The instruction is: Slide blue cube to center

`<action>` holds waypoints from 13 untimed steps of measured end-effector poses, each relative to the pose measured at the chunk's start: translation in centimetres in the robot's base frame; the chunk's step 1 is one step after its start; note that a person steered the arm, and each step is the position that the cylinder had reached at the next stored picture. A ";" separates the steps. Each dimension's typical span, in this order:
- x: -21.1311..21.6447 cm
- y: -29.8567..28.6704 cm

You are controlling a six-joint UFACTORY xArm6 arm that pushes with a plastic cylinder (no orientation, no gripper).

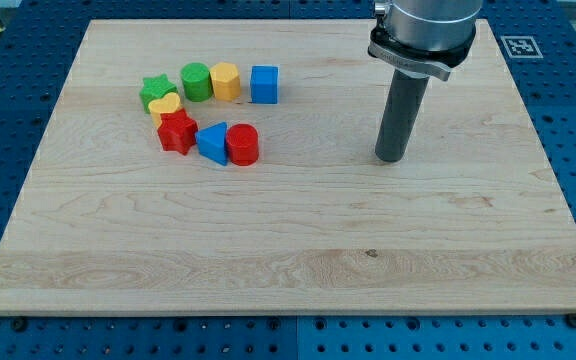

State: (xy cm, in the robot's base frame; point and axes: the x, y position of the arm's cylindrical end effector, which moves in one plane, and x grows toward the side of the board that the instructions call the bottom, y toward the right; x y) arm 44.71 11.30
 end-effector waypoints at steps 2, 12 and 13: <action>0.0 1.7; -14.6 -14.4; -13.6 -15.1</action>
State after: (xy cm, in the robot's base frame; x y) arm 31.09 -3.83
